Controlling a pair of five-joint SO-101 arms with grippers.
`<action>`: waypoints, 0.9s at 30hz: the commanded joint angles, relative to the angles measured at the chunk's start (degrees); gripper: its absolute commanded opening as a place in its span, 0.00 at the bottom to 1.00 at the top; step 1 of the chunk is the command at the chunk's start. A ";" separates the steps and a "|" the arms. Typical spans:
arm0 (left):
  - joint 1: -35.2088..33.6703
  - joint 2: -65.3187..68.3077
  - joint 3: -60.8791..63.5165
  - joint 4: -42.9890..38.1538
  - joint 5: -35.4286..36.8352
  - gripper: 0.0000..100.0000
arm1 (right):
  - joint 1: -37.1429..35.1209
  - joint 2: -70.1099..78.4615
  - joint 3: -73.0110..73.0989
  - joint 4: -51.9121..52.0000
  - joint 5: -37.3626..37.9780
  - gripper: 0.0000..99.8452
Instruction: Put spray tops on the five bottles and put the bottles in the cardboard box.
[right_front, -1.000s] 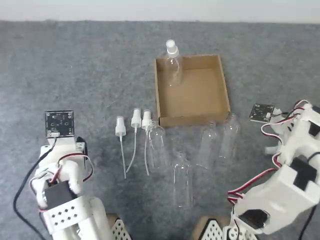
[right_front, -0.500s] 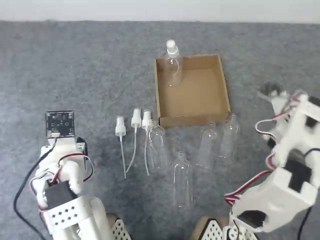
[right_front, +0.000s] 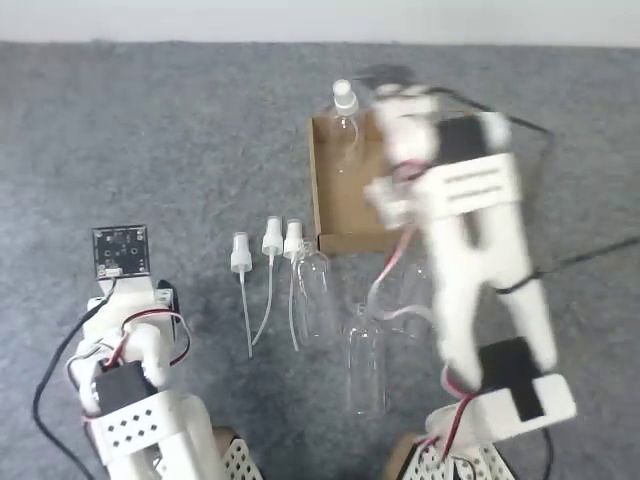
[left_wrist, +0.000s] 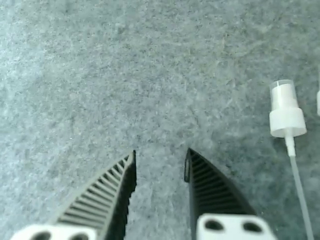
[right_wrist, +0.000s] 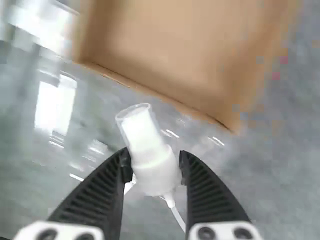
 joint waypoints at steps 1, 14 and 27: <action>0.18 -0.97 1.01 -3.25 0.70 0.15 | -11.38 1.19 -6.77 -0.66 -12.31 0.05; 0.09 -0.97 2.77 -5.10 0.70 0.15 | -20.79 24.31 -13.71 -27.21 -46.59 0.10; 0.09 -0.97 2.77 -5.10 0.70 0.15 | -21.76 31.87 -14.33 -29.67 -48.88 0.15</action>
